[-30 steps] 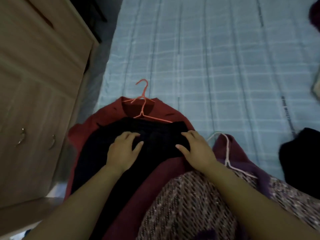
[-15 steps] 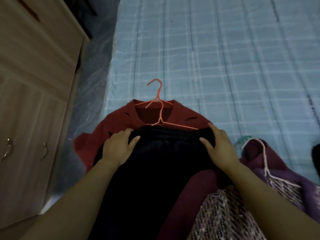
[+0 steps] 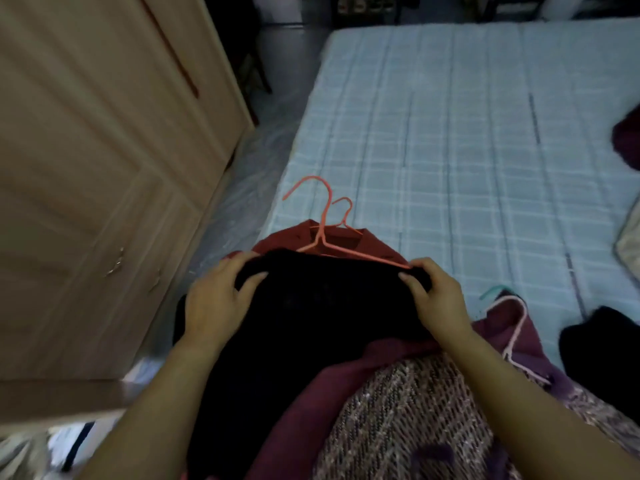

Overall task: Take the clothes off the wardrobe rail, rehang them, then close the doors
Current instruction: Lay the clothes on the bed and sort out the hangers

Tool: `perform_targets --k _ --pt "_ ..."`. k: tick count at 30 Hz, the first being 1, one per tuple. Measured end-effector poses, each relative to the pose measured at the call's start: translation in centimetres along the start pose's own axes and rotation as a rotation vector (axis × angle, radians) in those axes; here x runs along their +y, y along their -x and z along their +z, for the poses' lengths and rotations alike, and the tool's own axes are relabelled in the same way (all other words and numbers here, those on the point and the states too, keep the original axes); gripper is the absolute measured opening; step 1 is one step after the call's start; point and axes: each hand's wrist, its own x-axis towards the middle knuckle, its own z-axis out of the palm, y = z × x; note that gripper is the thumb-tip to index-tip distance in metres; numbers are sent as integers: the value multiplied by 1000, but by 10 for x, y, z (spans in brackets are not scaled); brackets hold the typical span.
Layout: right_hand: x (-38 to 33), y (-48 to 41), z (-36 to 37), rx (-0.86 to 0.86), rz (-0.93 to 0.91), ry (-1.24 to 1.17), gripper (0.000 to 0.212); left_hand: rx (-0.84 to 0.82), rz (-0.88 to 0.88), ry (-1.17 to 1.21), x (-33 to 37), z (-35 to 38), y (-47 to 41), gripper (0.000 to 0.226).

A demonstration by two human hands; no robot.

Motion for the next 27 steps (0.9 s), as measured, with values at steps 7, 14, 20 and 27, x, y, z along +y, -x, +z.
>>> perform_targets --k 7,14,20,27 --pt "-89 18 -11 -163 -278 -193 11 232 -82 -33 9 -118 87 31" --pt "-180 56 16 -284 -487 -220 12 481 -240 -92 -8 -200 174 30" --pt "-227 119 61 -370 -551 -234 20 616 -354 -104 -38 -244 254 24" --pt "-280 215 123 -388 -626 -168 32 727 -480 -53 -108 -272 349 23"
